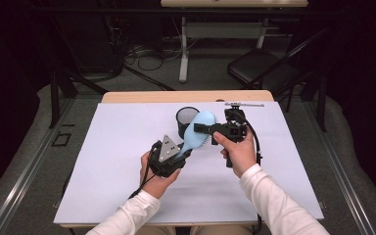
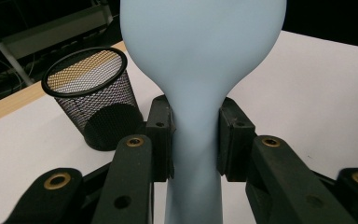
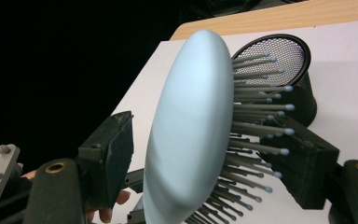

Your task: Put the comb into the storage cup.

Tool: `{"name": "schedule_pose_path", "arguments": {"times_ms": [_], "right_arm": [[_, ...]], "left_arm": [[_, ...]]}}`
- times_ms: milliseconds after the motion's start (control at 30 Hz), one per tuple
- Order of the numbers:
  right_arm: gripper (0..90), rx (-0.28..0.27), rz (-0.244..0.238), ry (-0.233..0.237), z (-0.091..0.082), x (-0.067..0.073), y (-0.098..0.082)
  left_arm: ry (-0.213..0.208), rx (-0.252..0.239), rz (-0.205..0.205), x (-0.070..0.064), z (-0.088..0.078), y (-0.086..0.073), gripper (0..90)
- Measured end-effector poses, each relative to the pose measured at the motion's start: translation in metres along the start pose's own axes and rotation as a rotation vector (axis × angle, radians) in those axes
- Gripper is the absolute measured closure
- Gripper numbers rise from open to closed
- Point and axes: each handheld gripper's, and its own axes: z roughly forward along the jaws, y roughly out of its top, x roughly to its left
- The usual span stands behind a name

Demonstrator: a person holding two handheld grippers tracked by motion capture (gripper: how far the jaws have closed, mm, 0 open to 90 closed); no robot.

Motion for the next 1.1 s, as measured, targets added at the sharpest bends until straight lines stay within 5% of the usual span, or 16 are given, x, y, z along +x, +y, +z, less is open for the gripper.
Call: {"name": "schedule_pose_path", "arguments": {"times_ms": [1100], "right_arm": [[38.7,0.001,0.083,0.035,0.0053,-0.0038,0.0015]], "left_arm": [[0.001,0.0,0.003,-0.0014,0.0004,-0.0038,70.2]]}}
